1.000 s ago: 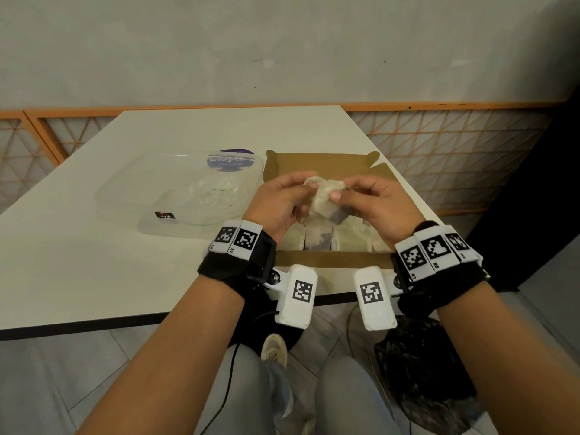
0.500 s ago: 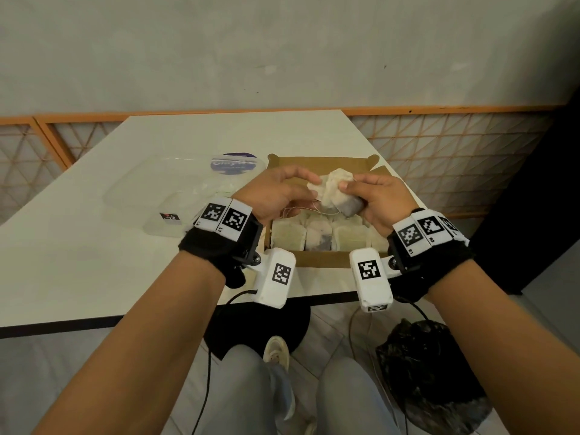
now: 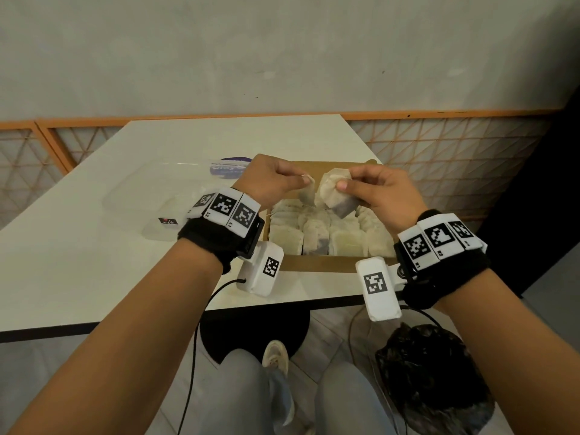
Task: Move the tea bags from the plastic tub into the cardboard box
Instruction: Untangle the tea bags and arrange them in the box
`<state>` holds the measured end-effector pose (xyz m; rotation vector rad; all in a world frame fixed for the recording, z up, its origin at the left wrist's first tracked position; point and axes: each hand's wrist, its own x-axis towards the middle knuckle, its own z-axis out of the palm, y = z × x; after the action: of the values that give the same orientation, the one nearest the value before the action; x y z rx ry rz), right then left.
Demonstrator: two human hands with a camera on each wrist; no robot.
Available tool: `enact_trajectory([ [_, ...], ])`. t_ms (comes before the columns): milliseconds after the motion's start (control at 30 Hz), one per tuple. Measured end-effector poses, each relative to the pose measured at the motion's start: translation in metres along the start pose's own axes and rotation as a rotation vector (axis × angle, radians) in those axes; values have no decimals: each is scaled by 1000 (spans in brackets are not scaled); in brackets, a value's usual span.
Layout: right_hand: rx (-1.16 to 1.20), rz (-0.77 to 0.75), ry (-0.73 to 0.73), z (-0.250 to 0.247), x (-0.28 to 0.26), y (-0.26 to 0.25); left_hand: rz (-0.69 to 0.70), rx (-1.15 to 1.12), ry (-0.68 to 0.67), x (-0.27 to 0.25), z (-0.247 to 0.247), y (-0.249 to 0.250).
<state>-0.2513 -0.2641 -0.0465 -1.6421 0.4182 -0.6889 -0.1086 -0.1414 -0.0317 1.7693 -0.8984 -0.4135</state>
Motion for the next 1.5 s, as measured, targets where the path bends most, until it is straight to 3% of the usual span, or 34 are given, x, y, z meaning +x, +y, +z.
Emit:
enact_trajectory([
  [100, 4, -31, -31, 8, -1, -6, -16, 57, -44, 0, 1, 6],
  [233, -202, -51, -44, 14, 3, -5, -85, 27, -155, -1, 3, 12],
  [500, -372, -87, -24, 18, 10, -4, -154, -51, -177, -5, 4, 12],
  [700, -359, -9, 57, 5, 7, 0, -270, -236, -79, -4, -3, 10],
  [900, 61, 77, -12, 8, -5, -4, -292, -172, -126, -2, -4, 8],
  [1067, -78, 77, -36, 18, 2, -6, -276, -100, -276, -5, -2, 15],
  [1200, -229, 54, -1, 22, 4, -5, -201, 14, -261, -6, -4, 15],
  [1267, -298, 64, -36, 20, 3, -5, -189, 84, -241, -5, -5, 13],
  [1400, -439, 216, -302, 13, -4, -3, -219, 93, -309, -9, -3, 13],
  [1500, -470, 245, -292, 15, -9, 6, -232, -34, -250, -13, 0, 6],
])
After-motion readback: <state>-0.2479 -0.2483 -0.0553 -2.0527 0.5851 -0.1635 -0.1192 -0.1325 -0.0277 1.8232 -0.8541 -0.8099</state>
